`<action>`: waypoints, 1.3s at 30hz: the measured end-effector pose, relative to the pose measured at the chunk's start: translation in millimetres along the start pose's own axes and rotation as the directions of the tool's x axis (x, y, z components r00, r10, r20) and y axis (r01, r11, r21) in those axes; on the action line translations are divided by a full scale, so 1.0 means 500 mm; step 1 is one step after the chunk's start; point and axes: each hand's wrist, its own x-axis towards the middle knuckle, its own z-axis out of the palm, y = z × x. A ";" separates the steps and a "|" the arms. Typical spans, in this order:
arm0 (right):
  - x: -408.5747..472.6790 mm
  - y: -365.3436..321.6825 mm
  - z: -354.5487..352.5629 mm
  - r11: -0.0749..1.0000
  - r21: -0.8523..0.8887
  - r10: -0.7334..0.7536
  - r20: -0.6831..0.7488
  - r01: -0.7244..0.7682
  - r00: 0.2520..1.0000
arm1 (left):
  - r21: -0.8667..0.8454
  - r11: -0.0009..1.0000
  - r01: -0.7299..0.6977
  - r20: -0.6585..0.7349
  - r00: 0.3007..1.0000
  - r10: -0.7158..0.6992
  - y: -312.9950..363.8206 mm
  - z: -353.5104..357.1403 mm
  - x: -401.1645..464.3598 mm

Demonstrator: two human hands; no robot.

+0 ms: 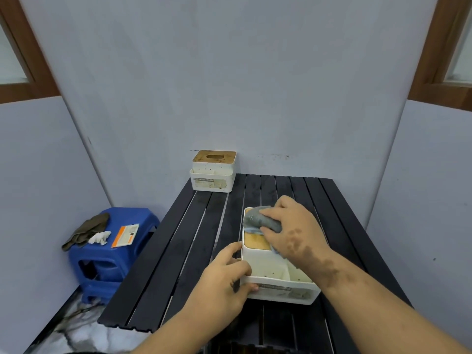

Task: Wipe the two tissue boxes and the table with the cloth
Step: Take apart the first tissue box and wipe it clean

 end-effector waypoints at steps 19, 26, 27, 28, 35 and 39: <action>-0.064 0.104 -0.141 0.998 0.004 0.066 0.269 -0.070 0.961 | -0.045 0.994 0.100 -0.015 0.995 -0.101 0.001 -0.019 -0.006; -0.031 -0.007 -0.010 0.950 -0.170 -0.237 0.154 0.262 0.959 | -0.074 0.994 0.077 -0.001 0.997 -0.077 0.007 -0.021 0.001; -0.021 -0.012 0.001 0.951 -0.213 -0.194 0.150 0.223 0.969 | -0.082 0.993 0.080 0.001 0.997 -0.080 0.008 -0.021 0.000; -0.010 -0.013 0.007 0.956 -0.238 -0.139 0.142 0.170 0.980 | -0.087 0.993 0.080 0.001 0.997 -0.080 0.007 -0.020 -0.001; 0.038 0.049 -0.002 0.975 -0.148 0.180 0.090 -0.165 0.980 | -0.084 0.985 0.150 0.008 0.989 -0.150 0.010 -0.010 0.003; 0.012 0.081 -0.031 0.962 -0.063 0.269 0.069 -0.265 0.961 | -0.146 0.973 0.180 0.019 0.984 -0.179 0.000 -0.004 0.013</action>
